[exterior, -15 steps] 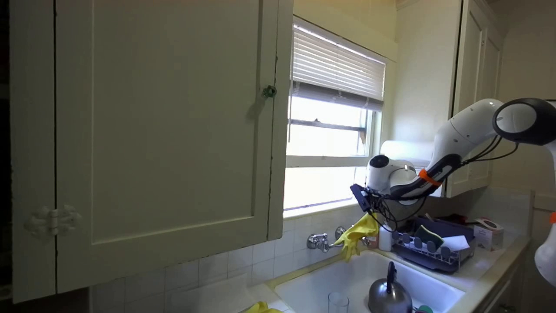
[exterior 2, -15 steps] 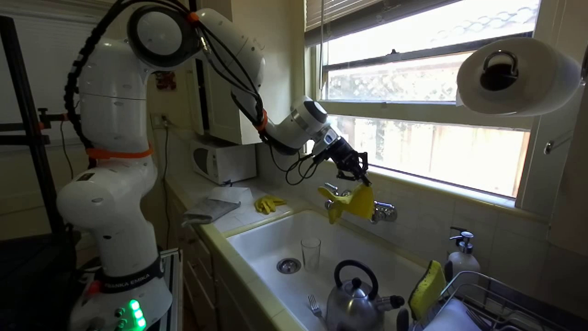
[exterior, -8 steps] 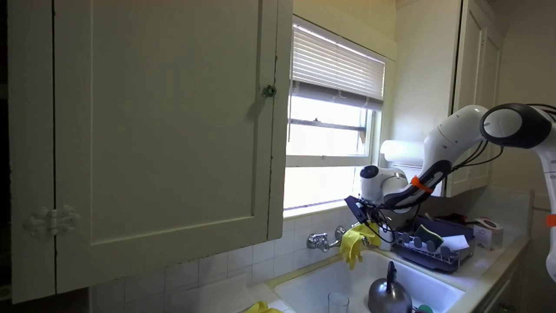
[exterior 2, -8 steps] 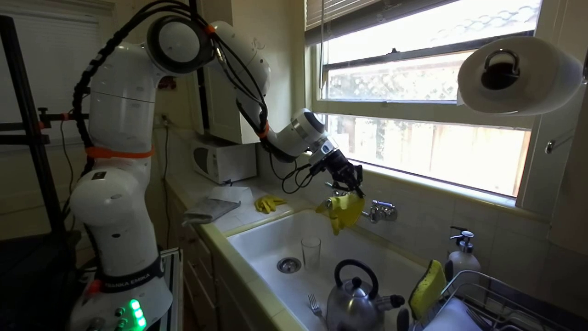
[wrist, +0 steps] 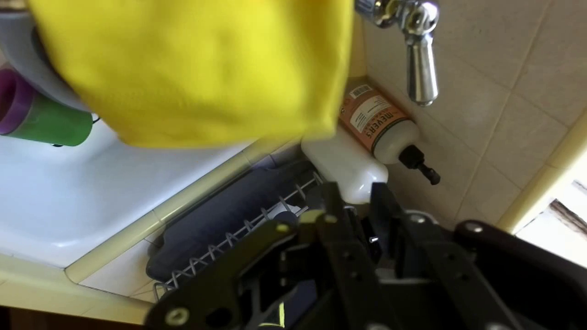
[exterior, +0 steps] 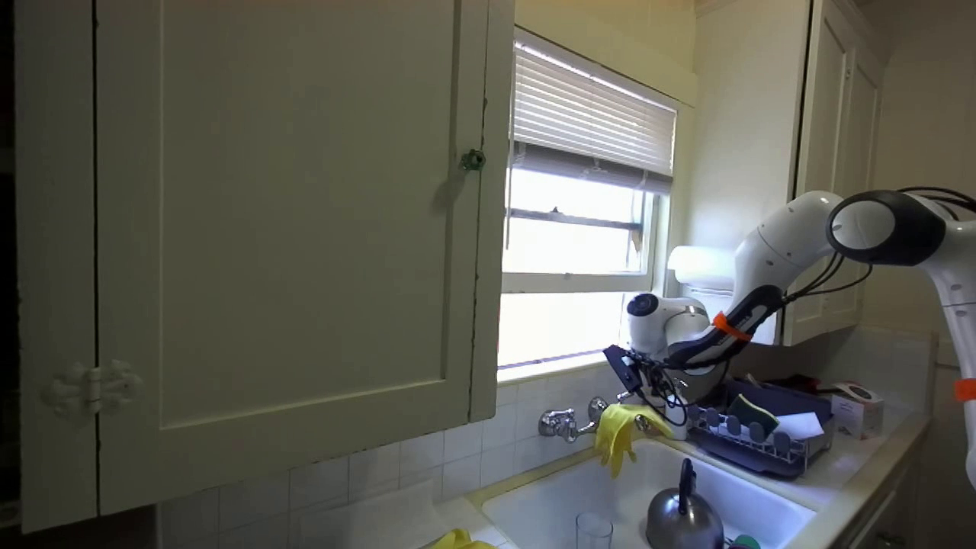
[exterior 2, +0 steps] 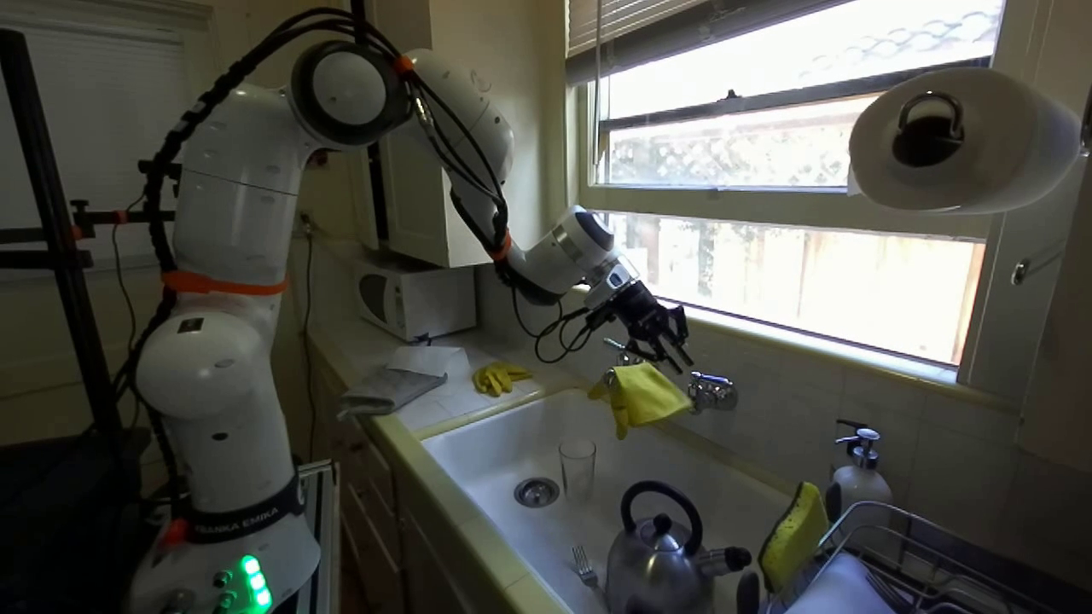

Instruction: Hang one yellow glove on the faucet.

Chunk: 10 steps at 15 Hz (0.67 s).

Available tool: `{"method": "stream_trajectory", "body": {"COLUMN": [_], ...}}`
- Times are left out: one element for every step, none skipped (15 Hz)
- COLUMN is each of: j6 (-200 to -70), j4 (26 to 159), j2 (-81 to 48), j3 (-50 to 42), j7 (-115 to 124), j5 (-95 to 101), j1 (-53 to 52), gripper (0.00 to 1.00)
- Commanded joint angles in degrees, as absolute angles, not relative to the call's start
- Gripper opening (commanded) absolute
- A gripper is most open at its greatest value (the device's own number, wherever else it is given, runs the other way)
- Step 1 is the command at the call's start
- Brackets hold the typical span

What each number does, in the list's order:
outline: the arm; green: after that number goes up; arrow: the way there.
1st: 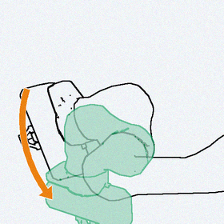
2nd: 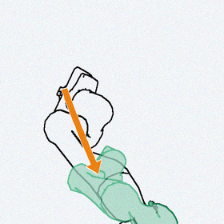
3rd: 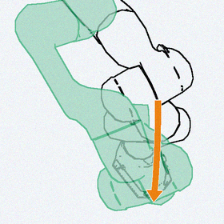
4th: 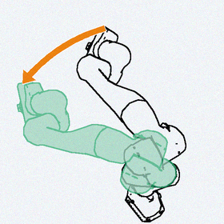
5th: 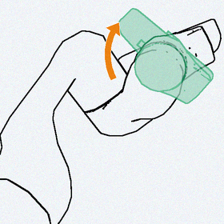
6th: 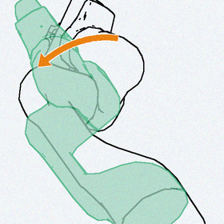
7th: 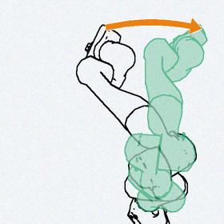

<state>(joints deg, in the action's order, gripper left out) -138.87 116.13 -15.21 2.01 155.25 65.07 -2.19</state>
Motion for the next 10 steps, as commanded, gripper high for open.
{"method": "stream_trajectory", "body": {"j6": [-136.7, -136.8, -136.9, -137.2, -138.0, -138.9, -140.2, -142.5, -143.8, -144.1], "j4": [114.7, 114.6, 114.6, 114.9, 115.9, 117.3, 118.8, 121.0, 122.7, 124.5], "j2": [-16.3, -16.3, -16.2, -15.6, -14.3, -12.7, -10.9, -8.6, -6.5, -4.3], "j3": [0.8, 0.7, 0.7, 0.7, 1.0, 1.4, 2.0, 3.0, 4.2, 6.4], "j7": [159.7, 159.7, 159.6, 159.1, 157.6, 155.4, 152.1, 146.3, 141.9, 138.5], "j5": [66.2, 66.2, 66.1, 65.8, 64.8, 63.1, 60.0, 54.6, 49.4, 44.4], "j1": [-4.2, -4.3, -4.4, -4.4, -4.1, -3.7, -3.1, -2.0, -0.8, 1.2], "gripper": [0.56, 0.63, 0.70, 0.78, 0.85, 0.94, 0.99, 1.00, 1.00, 1.00]}}
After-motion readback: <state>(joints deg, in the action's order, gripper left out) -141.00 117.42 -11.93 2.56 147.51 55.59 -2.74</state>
